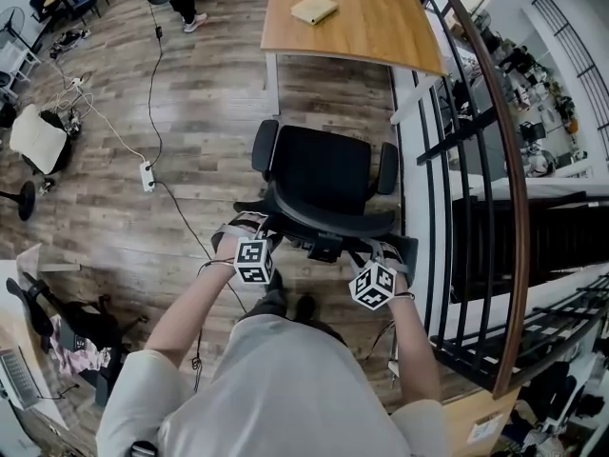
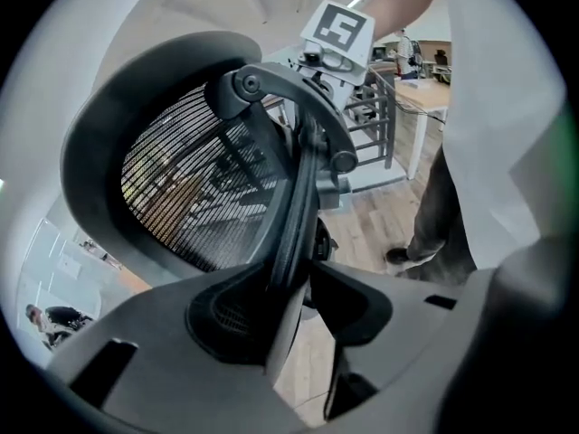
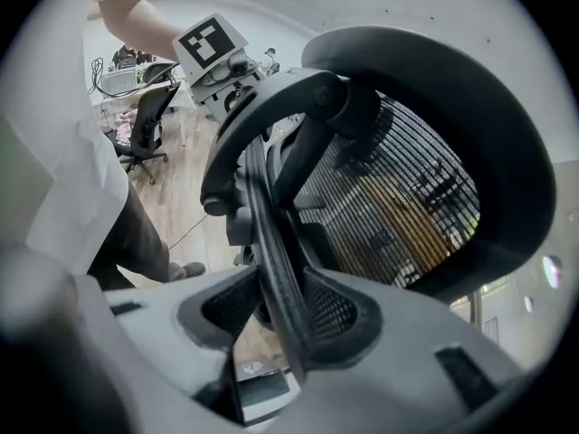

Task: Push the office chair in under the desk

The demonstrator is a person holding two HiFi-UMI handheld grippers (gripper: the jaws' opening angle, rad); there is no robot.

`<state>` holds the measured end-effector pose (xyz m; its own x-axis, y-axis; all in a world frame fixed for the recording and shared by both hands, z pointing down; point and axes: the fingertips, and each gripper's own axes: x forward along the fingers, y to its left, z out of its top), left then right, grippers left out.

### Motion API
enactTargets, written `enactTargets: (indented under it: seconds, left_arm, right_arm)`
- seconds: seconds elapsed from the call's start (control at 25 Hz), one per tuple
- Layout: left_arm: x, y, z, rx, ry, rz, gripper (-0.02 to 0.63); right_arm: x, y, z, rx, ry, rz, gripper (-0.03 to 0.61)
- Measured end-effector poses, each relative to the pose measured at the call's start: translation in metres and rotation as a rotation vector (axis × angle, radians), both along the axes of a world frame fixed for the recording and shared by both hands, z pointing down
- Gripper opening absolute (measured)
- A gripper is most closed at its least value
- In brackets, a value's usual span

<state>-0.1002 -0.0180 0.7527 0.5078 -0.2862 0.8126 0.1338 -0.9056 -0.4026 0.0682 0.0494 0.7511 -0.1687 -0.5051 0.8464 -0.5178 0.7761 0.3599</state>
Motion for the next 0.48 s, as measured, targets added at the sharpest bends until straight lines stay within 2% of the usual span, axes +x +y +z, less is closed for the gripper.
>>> enactTargets:
  seconds: [0.28,0.48]
  left_arm:
    - [0.001,-0.003,0.005,-0.017,-0.021,0.011,0.153]
    - [0.006,-0.012,0.005,0.006,-0.013,0.022,0.153]
  right_arm:
    - [0.0,-0.003,0.004,-0.038,-0.007,0.028,0.161]
    - [0.005,-0.015,0.005,-0.031,-0.001,0.06,0.17]
